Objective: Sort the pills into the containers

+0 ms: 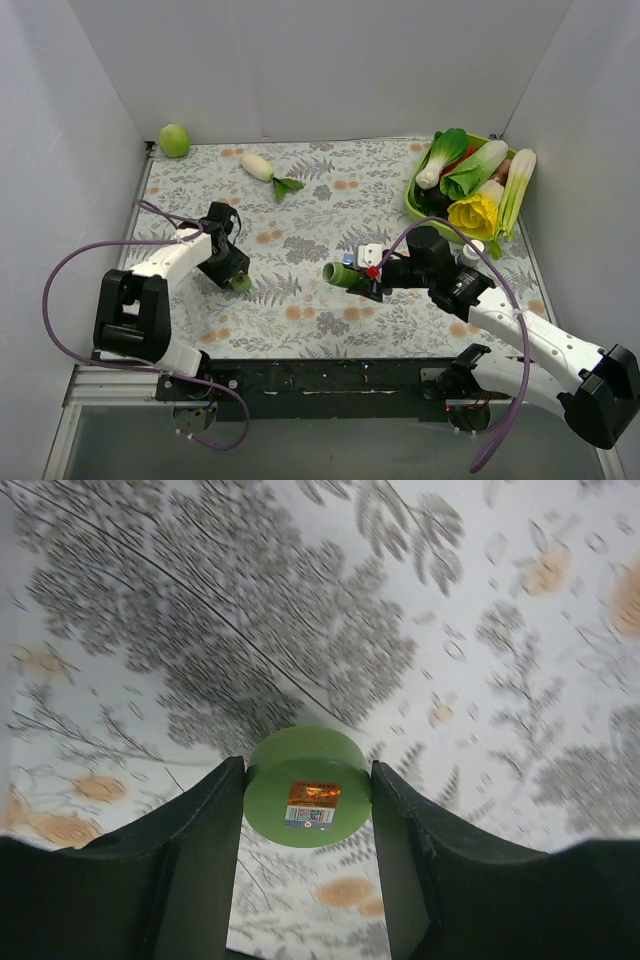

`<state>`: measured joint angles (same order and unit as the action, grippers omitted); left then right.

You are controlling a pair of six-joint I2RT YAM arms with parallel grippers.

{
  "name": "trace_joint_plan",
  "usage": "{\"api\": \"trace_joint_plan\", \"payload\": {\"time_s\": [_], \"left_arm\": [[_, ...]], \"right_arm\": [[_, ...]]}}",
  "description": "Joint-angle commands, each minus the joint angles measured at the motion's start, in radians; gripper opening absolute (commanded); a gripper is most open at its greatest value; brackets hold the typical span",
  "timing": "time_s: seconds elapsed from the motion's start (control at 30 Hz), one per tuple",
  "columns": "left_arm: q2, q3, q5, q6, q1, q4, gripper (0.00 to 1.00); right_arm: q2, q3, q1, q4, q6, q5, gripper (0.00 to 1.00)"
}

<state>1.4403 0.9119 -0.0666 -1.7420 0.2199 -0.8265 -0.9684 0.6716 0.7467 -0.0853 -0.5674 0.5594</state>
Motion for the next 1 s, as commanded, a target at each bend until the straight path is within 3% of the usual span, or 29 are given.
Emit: {"api": "trace_joint_plan", "payload": {"time_s": [0.0, 0.1, 0.13, 0.17, 0.27, 0.3, 0.43, 0.47, 0.5, 0.63, 0.73, 0.97], "left_arm": [[0.075, 0.048, -0.265, 0.05, -0.014, -0.014, 0.23], [0.124, 0.07, -0.282, 0.062, -0.027, -0.007, 0.32], [0.134, 0.079, -0.279, 0.073, -0.027, -0.008, 0.41], [0.132, 0.088, -0.263, 0.087, -0.027, -0.013, 0.65], [0.097, 0.145, -0.259, 0.133, -0.027, -0.045, 0.9], [0.082, 0.159, -0.257, 0.143, -0.027, -0.054, 0.94], [-0.047, 0.171, -0.121, 0.266, -0.027, -0.022, 0.96], [-0.119, 0.142, -0.036, 0.383, -0.027, 0.045, 0.96], [-0.171, 0.121, 0.158, 0.435, -0.027, 0.091, 0.97], [-0.388, -0.028, 0.599, 0.547, -0.022, 0.347, 0.98], [-0.529, -0.125, 0.733, 0.55, 0.007, 0.507, 0.98], [-0.721, -0.284, 0.795, 0.565, 0.107, 0.775, 0.98]], "right_arm": [[0.037, -0.004, 0.002, 0.053, 0.012, -0.001, 0.01], [0.048, -0.012, -0.001, 0.052, 0.017, -0.004, 0.01], [0.054, -0.012, -0.003, 0.052, 0.021, -0.004, 0.01], [0.054, -0.01, -0.004, 0.05, 0.026, -0.009, 0.01], [0.054, 0.0, -0.02, 0.038, 0.055, -0.009, 0.01], [0.05, 0.003, -0.036, 0.03, 0.067, -0.006, 0.01], [0.013, 0.039, -0.111, -0.019, 0.121, 0.054, 0.01], [0.005, 0.048, -0.134, -0.042, 0.132, 0.088, 0.01], [0.0, 0.065, -0.18, -0.054, 0.135, 0.105, 0.01], [-0.047, 0.121, -0.3, -0.158, 0.1, 0.186, 0.01], [-0.078, 0.152, -0.368, -0.295, 0.008, 0.255, 0.01], [-0.099, 0.193, -0.412, -0.588, -0.221, 0.316, 0.01]]}}
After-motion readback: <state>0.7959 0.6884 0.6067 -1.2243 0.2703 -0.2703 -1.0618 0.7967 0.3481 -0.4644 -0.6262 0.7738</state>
